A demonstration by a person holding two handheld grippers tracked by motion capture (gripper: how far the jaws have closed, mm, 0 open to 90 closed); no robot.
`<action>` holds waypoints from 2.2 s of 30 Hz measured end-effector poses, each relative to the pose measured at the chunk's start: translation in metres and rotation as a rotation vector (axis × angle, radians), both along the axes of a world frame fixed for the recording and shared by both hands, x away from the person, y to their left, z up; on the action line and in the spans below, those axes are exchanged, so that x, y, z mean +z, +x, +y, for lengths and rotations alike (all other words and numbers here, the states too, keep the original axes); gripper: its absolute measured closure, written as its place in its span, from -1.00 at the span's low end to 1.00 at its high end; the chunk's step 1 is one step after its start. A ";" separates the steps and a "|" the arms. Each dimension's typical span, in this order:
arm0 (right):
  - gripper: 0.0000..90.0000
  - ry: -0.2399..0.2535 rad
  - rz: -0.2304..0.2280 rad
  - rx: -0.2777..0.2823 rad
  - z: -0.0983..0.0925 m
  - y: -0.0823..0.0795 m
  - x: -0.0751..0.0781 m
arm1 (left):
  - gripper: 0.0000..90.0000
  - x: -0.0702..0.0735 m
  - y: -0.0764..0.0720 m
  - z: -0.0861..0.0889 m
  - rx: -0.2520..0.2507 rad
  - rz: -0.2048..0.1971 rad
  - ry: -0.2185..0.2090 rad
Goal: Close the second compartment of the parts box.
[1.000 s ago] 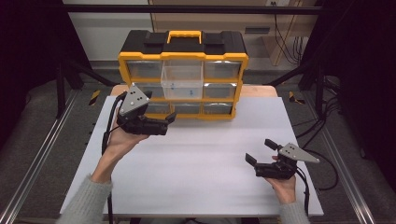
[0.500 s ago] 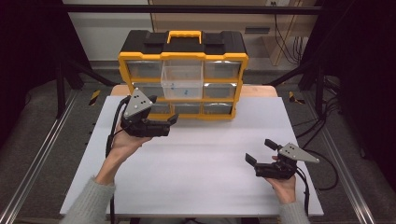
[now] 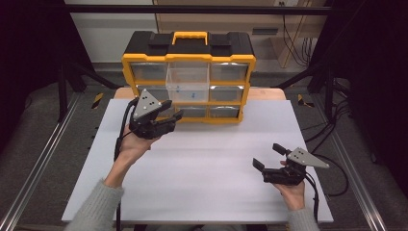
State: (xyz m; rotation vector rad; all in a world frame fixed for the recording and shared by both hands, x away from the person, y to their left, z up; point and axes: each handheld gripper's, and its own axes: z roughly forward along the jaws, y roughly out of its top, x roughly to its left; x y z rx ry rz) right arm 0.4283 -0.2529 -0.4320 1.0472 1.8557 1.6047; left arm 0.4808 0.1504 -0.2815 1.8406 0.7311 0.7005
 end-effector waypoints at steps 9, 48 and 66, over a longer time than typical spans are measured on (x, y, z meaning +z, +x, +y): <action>-0.97 0.009 0.009 -0.008 0.002 0.000 0.000 | 0.57 0.000 0.010 -0.006 0.009 0.004 0.017; -0.97 -0.001 0.008 -0.012 0.001 0.000 0.000 | 0.98 0.008 0.053 -0.015 0.052 0.010 0.055; -0.97 -0.004 0.007 -0.010 0.001 0.001 -0.001 | 0.98 0.014 0.073 -0.020 0.070 -0.001 0.068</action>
